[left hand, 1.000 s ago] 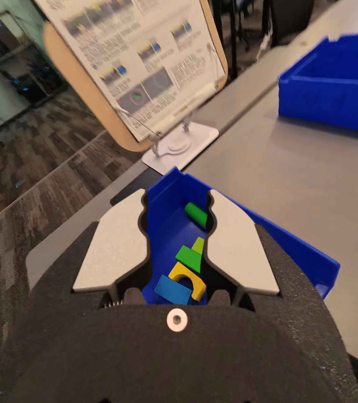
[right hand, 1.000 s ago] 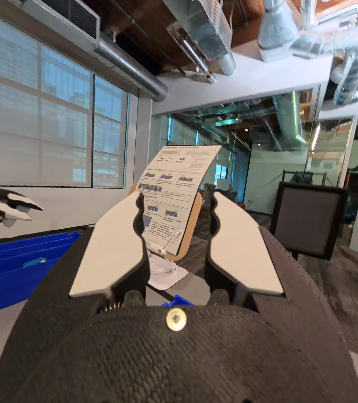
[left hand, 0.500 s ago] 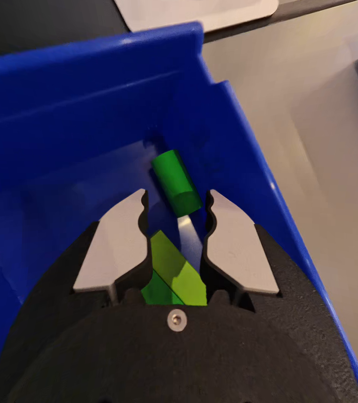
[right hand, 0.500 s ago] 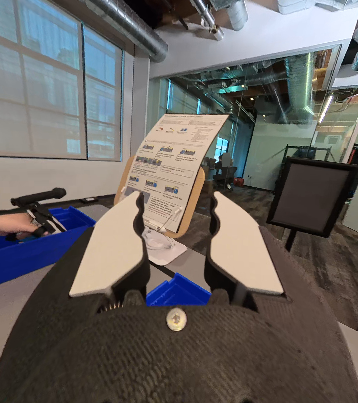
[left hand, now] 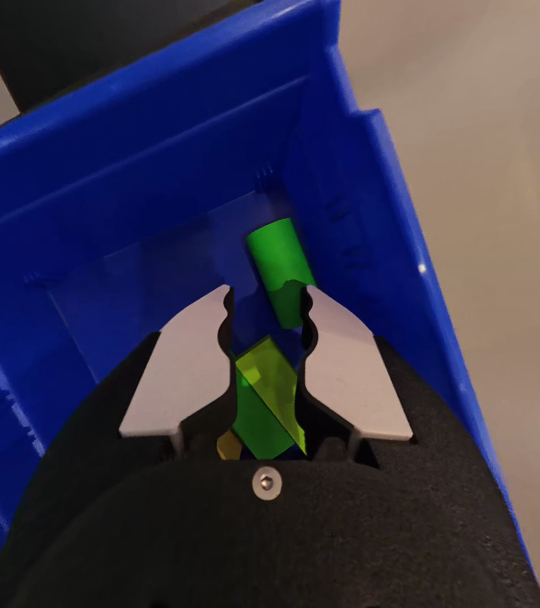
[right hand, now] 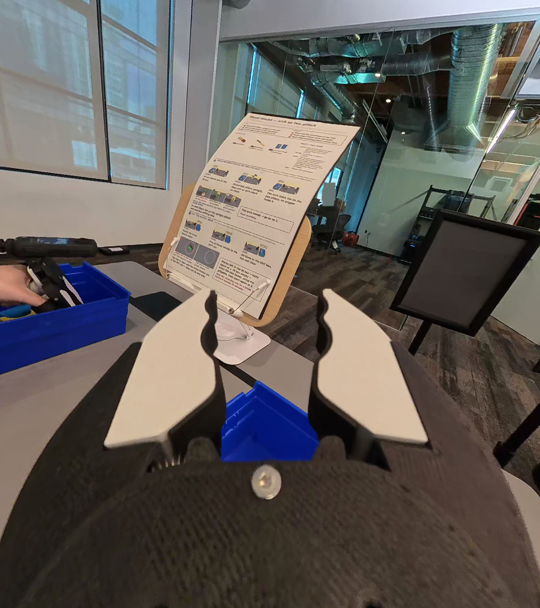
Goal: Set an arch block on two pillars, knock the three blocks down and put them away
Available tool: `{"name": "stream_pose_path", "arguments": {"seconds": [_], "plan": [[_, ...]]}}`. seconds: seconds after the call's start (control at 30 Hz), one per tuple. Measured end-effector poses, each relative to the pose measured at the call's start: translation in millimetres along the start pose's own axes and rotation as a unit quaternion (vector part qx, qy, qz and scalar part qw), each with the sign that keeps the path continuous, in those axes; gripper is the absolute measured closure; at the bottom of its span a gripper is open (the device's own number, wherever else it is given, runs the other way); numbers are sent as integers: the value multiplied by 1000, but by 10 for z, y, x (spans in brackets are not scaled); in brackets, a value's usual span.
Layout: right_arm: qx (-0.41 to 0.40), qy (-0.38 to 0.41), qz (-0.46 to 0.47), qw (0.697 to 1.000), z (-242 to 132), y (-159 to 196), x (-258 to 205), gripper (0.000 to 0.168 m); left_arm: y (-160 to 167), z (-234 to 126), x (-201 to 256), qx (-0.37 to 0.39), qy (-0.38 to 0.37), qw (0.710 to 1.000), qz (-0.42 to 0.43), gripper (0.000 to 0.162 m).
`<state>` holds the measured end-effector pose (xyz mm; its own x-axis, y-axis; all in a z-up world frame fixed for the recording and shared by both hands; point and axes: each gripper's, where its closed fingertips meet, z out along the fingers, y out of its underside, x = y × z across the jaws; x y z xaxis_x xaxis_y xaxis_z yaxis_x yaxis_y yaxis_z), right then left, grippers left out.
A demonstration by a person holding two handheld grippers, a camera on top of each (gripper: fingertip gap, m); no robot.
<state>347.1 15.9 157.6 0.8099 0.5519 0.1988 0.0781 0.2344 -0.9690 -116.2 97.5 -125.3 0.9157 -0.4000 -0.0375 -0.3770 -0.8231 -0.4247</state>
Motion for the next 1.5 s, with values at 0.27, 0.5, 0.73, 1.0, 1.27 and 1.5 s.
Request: {"name": "stream_pose_path", "arguments": {"seconds": [0.27, 0.5, 0.73, 1.0, 1.27, 1.5], "plan": [[-33, -7, -15, 999, 103, 119, -66, 109, 89, 124, 175, -30, 71, 997, -24, 130], [-55, -10, -33, 998, 176, 214, -124, 109, 249, 216, 86, -79, 28, 996, 31, 128], [-50, -14, -35, 998, 290, 174, -286, 109, 106, -216, -29, 11, 71, 997, -5, 128], [66, -194, 151, 967, 681, -207, -1577, 110, -442, -1829, 970, 308, 319, 893, 77, 128], [83, -323, 209, 919, 820, -46, -2560, 109, -250, -2307, 2393, 352, 458, 777, 250, 128], [88, -391, 207, 893, 693, -113, -2661, 121, -181, -2206, 2531, 339, 442, 783, 278, 128]]}}
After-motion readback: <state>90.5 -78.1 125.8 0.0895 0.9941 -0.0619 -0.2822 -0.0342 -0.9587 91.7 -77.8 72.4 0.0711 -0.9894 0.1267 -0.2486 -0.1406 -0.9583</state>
